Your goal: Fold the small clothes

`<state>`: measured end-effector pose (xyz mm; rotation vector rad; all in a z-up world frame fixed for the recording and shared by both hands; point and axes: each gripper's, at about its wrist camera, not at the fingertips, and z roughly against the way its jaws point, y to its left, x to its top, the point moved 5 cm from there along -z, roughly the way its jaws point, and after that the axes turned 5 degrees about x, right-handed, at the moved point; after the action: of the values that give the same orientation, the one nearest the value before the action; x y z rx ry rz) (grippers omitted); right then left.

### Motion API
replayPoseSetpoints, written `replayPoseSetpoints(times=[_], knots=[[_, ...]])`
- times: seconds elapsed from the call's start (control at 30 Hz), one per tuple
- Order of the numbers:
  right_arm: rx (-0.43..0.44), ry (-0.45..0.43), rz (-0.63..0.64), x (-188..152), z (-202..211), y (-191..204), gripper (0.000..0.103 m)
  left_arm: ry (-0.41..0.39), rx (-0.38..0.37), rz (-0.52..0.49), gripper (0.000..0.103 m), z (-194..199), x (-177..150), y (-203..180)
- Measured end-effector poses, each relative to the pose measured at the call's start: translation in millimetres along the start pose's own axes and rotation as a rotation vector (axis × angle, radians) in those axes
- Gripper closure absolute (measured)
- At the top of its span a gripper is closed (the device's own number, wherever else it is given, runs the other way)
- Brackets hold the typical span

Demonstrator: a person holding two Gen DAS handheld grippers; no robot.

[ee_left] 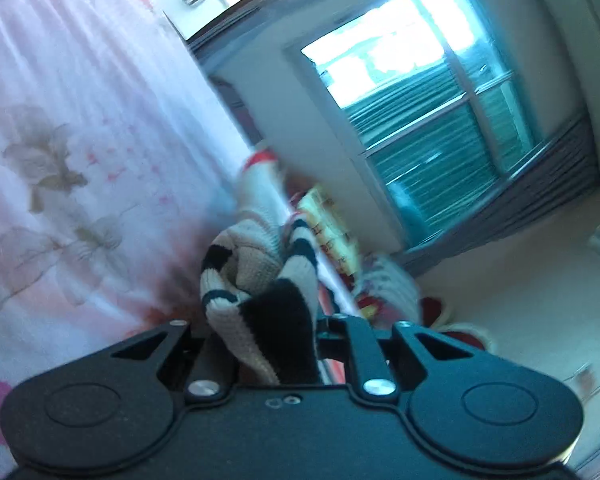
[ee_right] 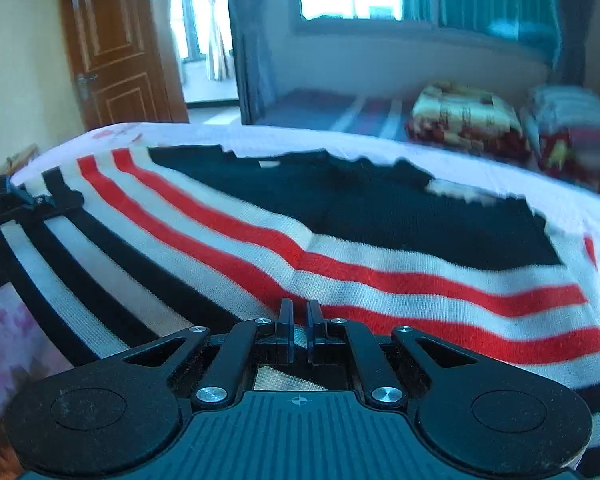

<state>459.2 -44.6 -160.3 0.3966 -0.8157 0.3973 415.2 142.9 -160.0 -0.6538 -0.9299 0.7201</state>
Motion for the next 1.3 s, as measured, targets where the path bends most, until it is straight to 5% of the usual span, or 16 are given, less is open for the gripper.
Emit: replayPoseSetpoints(times=[0.07, 0.3, 0.53, 0.63, 0.83, 0.93, 1.03, 1.07, 1.1, 1.13, 1.2, 1.3], knots=[[-0.009, 0.012, 0.002, 1.7, -3.3, 0.4, 0.098, 0.071, 0.076, 0.034, 0.090, -14.4, -1.7, 18.8], [-0.024, 0.017, -0.013, 3.2, -9.8, -3.3, 0.098, 0.058, -0.001, 0.029, 0.090, -7.1, 7.4, 7.3], [-0.084, 0.006, 0.080, 0.7, -16.5, 3.4, 0.098, 0.049, -0.104, -0.182, 0.090, 3.5, 12.6, -82.6], [0.000, -0.027, -0.140, 3.6, -1.7, -25.0, 0.098, 0.085, -0.109, -0.357, 0.090, 3.0, -2.4, -136.1], [-0.024, -0.222, -0.457, -21.2, 89.3, -108.2, 0.097, 0.194, -0.056, -0.704, 0.089, -29.3, -88.7, -217.2], [-0.141, -0.308, -0.549, -37.1, 142.0, -154.5, 0.097, 0.276, -0.005, -0.843, 0.088, -54.9, -142.9, -234.5], [-0.140, -0.318, -0.630, -48.3, 175.2, -185.8, 0.097, 0.393, -0.002, -0.944, 0.071, -87.6, -201.5, -235.4], [-0.132, -0.310, -0.665, -52.0, 181.4, -194.1, 0.097, 0.444, -0.015, -0.973, 0.056, -93.9, -221.6, -234.8], [-0.127, -0.311, -0.687, -54.4, 186.8, -200.6, 0.090, 0.457, -0.030, -1.010, 0.041, -94.8, -233.0, -232.7], [-0.123, -0.316, -0.703, -56.4, 192.1, -205.4, 0.056, 0.440, -0.047, -1.040, 0.039, -88.2, -238.1, -237.3], [-0.116, -0.360, -0.739, -59.2, 204.5, -211.8, 0.025, 0.441, -0.156, -0.980, 0.034, -63.7, -226.1, -243.1], [-0.021, -0.363, -0.764, -57.0, 210.4, -209.0, 0.025, 0.353, -0.193, -0.898, 0.028, -20.8, -191.9, -230.3]])
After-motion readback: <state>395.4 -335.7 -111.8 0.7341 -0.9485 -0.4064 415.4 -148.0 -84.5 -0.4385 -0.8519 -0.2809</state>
